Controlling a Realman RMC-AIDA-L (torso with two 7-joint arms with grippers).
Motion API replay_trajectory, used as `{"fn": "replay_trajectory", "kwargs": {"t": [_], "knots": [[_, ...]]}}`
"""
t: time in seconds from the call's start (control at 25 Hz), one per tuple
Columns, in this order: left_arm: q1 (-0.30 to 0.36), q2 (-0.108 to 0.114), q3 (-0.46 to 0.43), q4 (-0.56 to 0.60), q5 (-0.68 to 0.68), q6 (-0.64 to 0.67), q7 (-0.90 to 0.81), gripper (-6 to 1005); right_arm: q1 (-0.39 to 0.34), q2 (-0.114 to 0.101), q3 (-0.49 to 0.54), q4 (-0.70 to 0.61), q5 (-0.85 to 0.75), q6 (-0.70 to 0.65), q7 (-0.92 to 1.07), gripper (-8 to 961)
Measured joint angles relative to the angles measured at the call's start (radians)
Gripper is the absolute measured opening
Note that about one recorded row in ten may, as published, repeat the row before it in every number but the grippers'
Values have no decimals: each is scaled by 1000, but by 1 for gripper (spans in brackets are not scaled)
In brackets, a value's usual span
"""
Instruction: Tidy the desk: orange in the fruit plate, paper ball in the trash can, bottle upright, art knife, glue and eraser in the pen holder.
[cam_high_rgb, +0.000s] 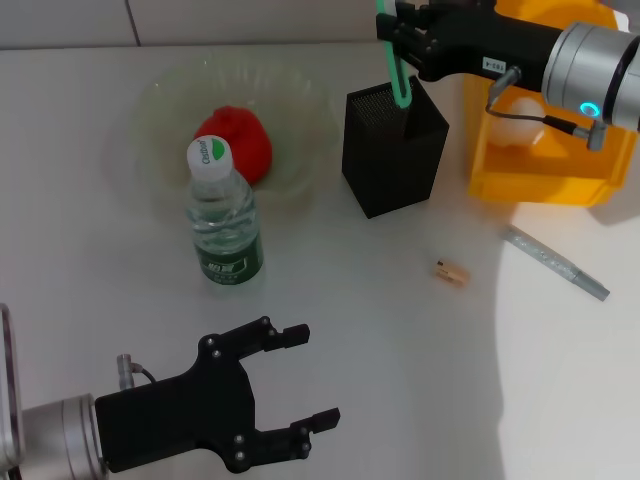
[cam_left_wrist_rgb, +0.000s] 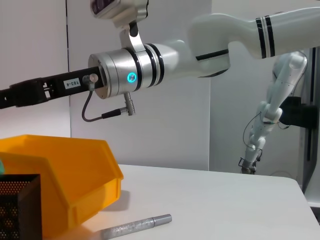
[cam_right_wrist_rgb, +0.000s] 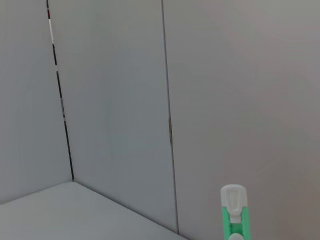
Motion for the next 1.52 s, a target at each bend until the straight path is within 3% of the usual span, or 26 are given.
{"fn": "replay_trajectory", "kwargs": {"t": [0.48, 0.68, 0.76, 0.8, 0.88, 0.92, 1.0, 1.04, 1.12, 1.16, 1.32, 1.44, 1.52], "knots": [[2, 1, 0, -3, 0, 0, 0, 808, -21, 0, -2, 4, 8, -10, -15, 291], [6, 3, 0, -3, 0, 1, 0, 808, -52, -2, -4, -54, 4, -49, 37, 452], [6, 3, 0, -3, 0, 7, 0, 808, -74, -7, 2, -114, -27, -84, 117, 453], [6, 4, -2, -3, 0, 13, 0, 808, -99, -18, 20, -221, -135, -127, 289, 453], [6, 4, -3, -3, 0, 15, 0, 808, -104, -23, 31, -280, -214, -159, 393, 454], [6, 4, -3, -3, 0, 16, 0, 808, -108, -28, 54, -421, -424, -249, 609, 454], [6, 5, -4, -3, 0, 18, 0, 808, -101, -19, 67, -552, -649, -365, 793, 502], [5, 5, -4, -3, 0, 18, 0, 808, -101, -19, 67, -552, -649, -365, 793, 526], [3, 5, -5, -3, 0, 19, 0, 808, -79, -7, 65, -708, -865, -520, 962, 575], [3, 5, -5, -3, 0, 19, 0, 808, -79, -7, 65, -708, -865, -520, 962, 599], [1, 5, -5, -3, 0, 25, 0, 808, 23, -9, 118, -832, -958, -780, 1083, 681], [0, 5, -5, -3, 0, 26, 0, 808, 73, -10, 153, -829, -975, -868, 1090, 715], [0, 5, -5, -3, 0, 26, 0, 808, 154, -15, 164, -766, -1058, -972, 1078, 715]]}}
